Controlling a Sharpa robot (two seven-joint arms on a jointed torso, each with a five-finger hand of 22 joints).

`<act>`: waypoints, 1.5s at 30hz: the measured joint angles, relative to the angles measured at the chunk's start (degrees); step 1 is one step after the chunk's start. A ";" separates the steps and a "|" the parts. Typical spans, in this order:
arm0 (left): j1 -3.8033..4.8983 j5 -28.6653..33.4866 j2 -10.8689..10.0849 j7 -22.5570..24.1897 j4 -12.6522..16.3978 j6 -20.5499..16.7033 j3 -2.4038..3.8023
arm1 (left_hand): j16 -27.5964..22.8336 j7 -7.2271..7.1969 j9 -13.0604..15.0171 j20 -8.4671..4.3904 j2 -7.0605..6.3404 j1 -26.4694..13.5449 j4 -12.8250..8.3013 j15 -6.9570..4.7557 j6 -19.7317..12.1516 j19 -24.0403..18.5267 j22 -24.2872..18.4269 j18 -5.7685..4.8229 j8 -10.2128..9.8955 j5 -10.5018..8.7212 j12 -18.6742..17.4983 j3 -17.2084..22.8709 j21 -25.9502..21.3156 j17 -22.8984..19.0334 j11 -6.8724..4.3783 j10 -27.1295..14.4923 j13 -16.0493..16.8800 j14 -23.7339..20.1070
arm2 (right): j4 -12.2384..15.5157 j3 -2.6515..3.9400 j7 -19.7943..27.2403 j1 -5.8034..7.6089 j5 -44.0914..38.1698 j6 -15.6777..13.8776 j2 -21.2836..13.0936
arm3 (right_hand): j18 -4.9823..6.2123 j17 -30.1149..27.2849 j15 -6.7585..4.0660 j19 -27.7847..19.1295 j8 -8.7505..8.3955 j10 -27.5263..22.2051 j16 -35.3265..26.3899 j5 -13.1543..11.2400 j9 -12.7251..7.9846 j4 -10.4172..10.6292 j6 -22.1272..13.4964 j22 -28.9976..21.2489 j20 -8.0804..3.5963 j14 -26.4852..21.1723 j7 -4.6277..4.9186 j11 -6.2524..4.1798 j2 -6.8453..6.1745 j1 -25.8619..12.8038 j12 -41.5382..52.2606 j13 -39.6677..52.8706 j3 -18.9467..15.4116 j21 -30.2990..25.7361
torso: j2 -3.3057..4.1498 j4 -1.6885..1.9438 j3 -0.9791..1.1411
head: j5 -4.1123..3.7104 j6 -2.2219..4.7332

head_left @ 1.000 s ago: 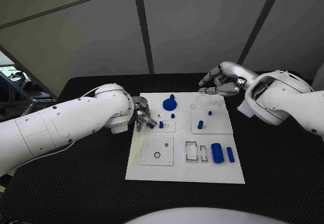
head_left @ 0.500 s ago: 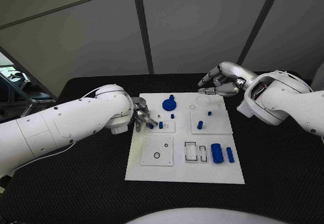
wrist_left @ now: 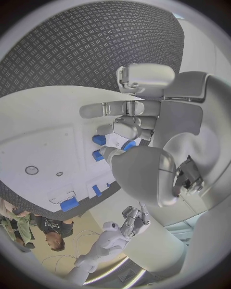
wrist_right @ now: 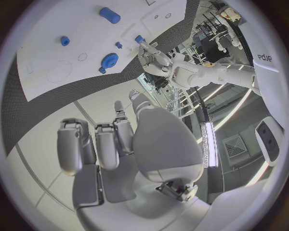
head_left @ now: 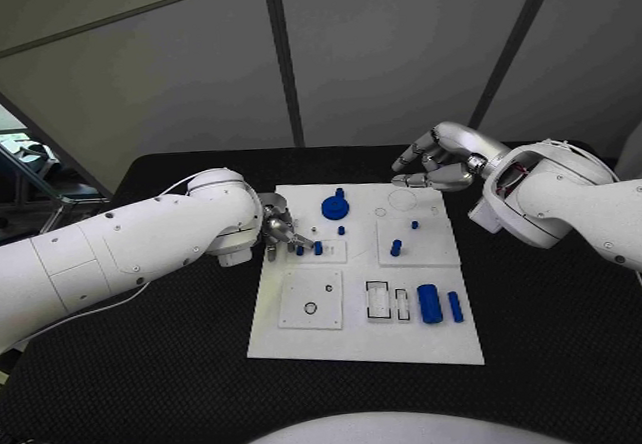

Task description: Assemble the parts on the task board

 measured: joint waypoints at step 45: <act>-0.10 0.41 -0.76 36.18 2.51 -20.95 0.18 | -5.68 7.92 -18.94 6.08 0.95 24.50 -6.82 6.92 -10.91 -23.31 -23.08 5.88 -12.30 0.45 -34.94 -4.54 -48.39 -2.85 8.28 -33.54 -39.26 -17.20 | -0.09 -0.02 0.33 -0.01 -0.01 0.08 -0.60 | 0.00 -0.02 0.00 0.00 0.00 -0.21 -0.21 0.22 -0.04 0.11 0.00 0.00 0.00 0.00 0.00 -0.21 0.00 0.00 -0.19 0.00 -0.12 -0.48 | 0.05 -0.10 0.03 | -1.69 1.43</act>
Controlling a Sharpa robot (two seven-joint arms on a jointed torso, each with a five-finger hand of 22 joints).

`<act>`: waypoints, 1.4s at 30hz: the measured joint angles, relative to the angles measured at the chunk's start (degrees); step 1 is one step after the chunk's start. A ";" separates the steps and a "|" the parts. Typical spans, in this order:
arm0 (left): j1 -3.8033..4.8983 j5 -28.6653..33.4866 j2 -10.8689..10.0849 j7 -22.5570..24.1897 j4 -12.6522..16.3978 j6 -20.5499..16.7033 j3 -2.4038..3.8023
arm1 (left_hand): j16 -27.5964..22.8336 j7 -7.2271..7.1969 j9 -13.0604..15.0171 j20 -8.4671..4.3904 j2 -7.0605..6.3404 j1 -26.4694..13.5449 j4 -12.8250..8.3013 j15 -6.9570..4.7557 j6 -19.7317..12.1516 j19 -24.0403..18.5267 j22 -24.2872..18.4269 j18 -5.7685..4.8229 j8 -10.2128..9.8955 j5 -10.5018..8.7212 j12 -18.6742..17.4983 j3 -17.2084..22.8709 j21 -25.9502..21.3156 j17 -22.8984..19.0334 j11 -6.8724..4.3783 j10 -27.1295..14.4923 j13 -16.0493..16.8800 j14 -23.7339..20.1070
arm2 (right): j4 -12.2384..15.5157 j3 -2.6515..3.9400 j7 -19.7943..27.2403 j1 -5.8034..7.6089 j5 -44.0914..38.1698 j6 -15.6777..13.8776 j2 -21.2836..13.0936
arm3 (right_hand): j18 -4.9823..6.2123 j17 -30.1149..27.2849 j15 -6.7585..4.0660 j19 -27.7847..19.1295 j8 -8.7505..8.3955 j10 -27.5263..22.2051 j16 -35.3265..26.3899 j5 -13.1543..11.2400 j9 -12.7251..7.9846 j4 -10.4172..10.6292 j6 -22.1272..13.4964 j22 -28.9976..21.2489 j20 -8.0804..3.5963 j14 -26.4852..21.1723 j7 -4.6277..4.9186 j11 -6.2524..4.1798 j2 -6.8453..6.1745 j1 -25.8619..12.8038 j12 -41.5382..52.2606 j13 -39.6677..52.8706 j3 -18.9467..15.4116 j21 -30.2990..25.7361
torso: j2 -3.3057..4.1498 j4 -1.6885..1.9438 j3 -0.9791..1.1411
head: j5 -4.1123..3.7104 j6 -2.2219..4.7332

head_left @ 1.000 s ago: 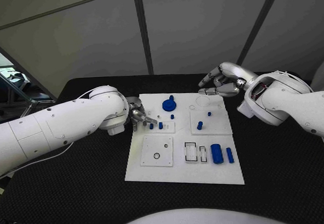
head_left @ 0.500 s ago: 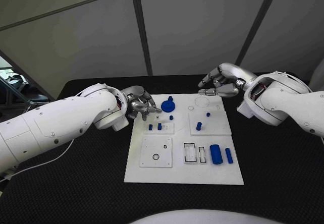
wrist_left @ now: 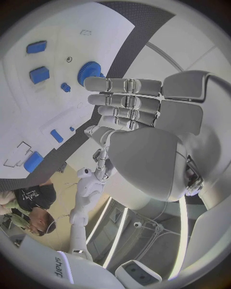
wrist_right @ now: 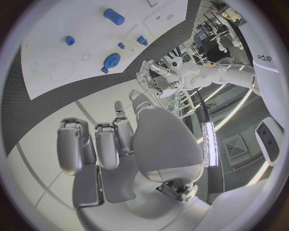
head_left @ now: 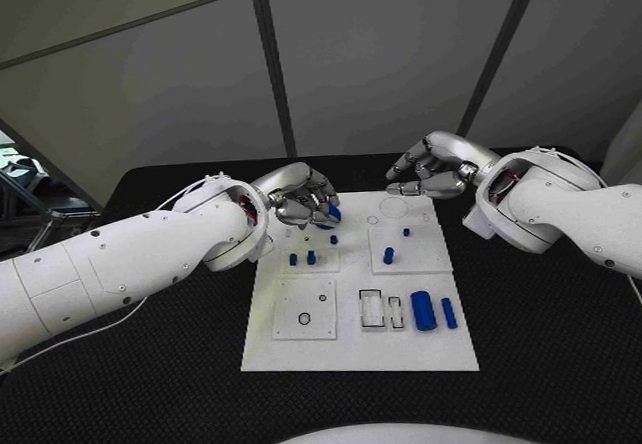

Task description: Assemble the parts on the task board

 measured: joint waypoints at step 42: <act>0.00 -23.01 9.06 -0.46 -10.63 3.79 -3.70 | 57.51 -1.59 -15.27 -1.05 -2.97 -1.31 -2.28 -1.59 8.48 6.24 13.46 2.15 -4.35 0.00 -4.50 5.01 15.25 21.80 -1.25 4.15 -16.51 3.28 | 0.04 0.00 0.03 -0.01 -0.54 -0.09 0.38 | 0.00 -0.01 0.00 0.00 0.00 0.00 0.01 0.52 0.01 0.16 0.00 0.00 0.00 0.00 0.00 0.01 0.00 0.00 0.01 0.00 0.16 0.00 | -0.01 0.07 -0.01 | -0.92 0.15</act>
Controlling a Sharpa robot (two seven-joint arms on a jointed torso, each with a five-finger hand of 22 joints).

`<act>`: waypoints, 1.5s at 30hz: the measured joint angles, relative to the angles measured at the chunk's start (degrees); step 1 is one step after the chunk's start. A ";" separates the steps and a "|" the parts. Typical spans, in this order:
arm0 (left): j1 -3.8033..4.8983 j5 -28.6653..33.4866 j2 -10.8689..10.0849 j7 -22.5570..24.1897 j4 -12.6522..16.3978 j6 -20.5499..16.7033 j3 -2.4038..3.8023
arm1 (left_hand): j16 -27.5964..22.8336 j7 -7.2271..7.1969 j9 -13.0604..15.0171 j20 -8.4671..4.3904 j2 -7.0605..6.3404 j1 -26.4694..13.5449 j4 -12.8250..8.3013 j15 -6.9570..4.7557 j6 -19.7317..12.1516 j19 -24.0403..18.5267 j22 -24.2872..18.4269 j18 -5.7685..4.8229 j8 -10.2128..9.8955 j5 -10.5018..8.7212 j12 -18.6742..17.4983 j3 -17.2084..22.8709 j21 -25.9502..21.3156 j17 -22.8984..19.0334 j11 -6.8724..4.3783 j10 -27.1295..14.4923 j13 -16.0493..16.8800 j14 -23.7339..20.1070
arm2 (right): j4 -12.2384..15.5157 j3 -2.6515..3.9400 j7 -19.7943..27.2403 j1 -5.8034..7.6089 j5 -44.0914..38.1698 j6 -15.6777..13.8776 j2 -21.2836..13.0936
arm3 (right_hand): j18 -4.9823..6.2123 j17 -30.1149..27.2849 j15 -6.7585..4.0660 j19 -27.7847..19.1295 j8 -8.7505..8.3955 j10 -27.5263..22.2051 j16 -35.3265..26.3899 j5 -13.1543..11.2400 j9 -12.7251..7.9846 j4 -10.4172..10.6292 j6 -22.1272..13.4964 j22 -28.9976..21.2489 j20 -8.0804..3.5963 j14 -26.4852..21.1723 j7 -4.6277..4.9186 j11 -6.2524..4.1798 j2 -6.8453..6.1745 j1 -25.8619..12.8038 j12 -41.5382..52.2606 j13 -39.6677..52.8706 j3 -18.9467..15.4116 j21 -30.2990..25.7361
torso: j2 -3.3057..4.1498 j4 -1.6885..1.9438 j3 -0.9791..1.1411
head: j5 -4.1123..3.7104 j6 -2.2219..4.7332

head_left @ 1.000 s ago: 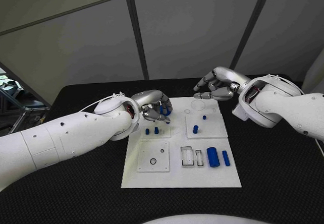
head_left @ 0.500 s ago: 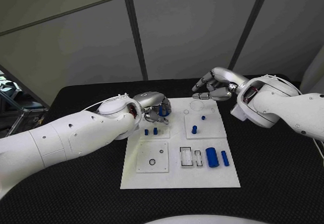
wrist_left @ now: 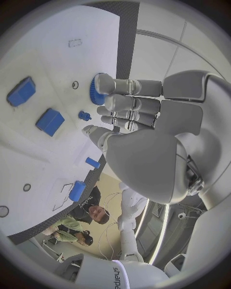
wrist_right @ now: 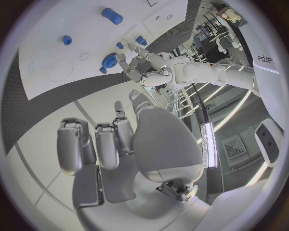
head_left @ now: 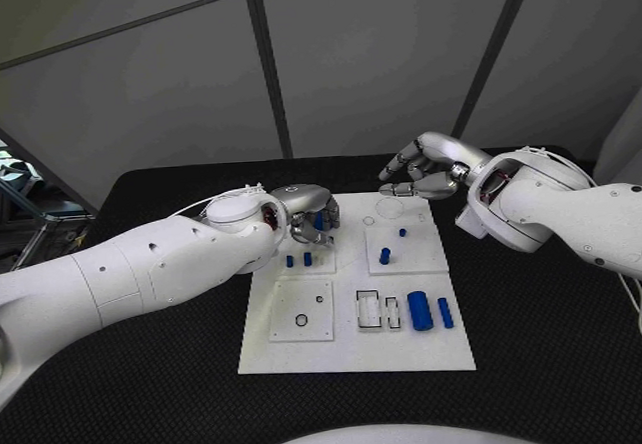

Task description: Assemble the parts on the task board

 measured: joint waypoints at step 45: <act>-0.21 -0.83 3.31 0.10 -4.56 3.47 -0.49 | 7.62 -0.29 -3.79 -0.51 -1.45 -1.46 -2.06 -0.67 4.99 3.86 5.80 0.02 -3.38 0.00 -7.16 11.38 6.45 -2.03 -0.72 7.47 -6.94 3.79 | -0.02 0.00 -0.10 0.00 -0.57 -0.32 0.31 | 0.00 0.04 0.00 -0.21 0.00 -0.93 -0.20 0.45 0.00 0.15 0.00 0.00 -0.21 0.00 0.00 -0.11 0.00 0.00 -1.32 0.00 0.15 -0.20 | -0.03 0.02 -0.03 | -0.03 -0.24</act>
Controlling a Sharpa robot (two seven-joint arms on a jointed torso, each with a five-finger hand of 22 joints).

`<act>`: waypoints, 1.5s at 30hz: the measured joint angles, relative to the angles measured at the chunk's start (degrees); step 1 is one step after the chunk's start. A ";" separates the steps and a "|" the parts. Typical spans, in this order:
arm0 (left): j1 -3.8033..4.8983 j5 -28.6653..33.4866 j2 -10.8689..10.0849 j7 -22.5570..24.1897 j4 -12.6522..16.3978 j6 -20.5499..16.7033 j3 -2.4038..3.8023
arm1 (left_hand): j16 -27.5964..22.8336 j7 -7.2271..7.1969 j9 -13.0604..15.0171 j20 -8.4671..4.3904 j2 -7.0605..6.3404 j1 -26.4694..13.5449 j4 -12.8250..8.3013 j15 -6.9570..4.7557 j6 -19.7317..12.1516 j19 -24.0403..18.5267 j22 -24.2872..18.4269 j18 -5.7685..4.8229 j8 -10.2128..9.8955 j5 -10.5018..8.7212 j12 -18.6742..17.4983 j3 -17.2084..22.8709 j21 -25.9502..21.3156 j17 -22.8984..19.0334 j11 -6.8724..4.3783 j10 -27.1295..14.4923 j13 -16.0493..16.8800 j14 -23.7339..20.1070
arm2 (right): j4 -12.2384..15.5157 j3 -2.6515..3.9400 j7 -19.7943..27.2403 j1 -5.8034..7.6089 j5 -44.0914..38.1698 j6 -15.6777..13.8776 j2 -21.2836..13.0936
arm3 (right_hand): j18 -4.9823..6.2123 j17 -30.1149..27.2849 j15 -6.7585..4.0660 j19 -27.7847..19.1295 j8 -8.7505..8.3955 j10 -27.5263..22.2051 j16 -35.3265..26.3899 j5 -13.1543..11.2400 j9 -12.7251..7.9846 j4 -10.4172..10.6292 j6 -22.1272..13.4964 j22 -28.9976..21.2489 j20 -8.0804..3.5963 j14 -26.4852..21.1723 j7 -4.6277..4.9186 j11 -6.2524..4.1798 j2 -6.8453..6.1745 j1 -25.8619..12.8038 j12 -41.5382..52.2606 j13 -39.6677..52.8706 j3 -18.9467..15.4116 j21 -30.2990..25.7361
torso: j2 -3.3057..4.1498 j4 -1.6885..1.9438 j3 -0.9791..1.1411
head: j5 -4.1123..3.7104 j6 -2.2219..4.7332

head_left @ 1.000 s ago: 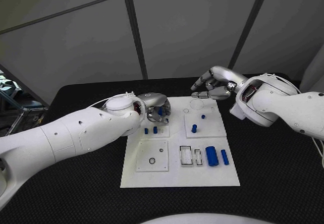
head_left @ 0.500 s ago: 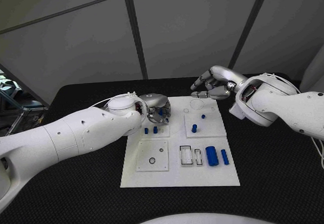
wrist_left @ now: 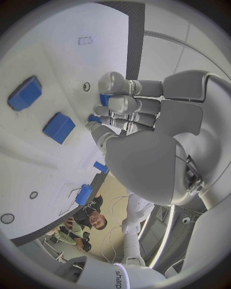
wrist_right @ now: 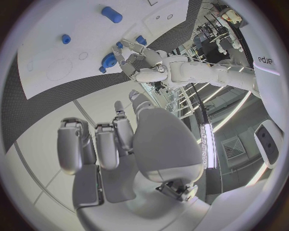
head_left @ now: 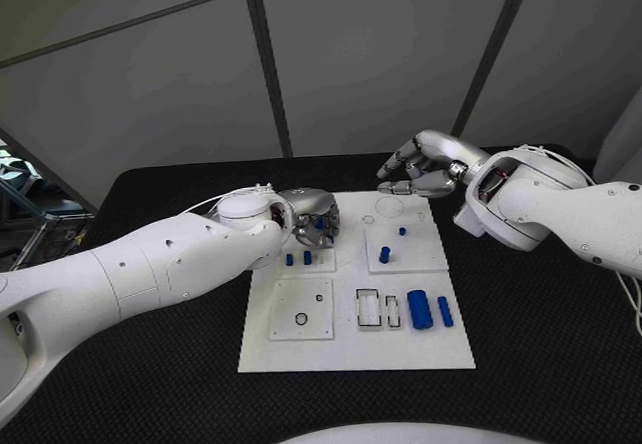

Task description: Assemble the parts on the task board

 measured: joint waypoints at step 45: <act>-0.23 2.22 -7.65 0.65 7.35 -0.39 3.41 | 4.25 0.10 -0.68 -0.92 0.35 -0.88 -3.94 -0.77 4.40 7.00 3.84 -0.03 -1.73 -0.06 -4.02 6.31 9.93 4.12 -0.53 6.22 -1.15 5.82 | -0.29 0.00 -0.02 0.00 -0.18 -0.04 -0.15 | 0.00 -0.02 0.00 0.00 0.21 0.01 0.01 0.00 0.00 0.17 0.00 0.00 0.00 0.00 0.00 0.00 0.23 0.23 0.00 0.00 0.16 0.00 | -0.02 0.14 -0.01 | 0.21 0.25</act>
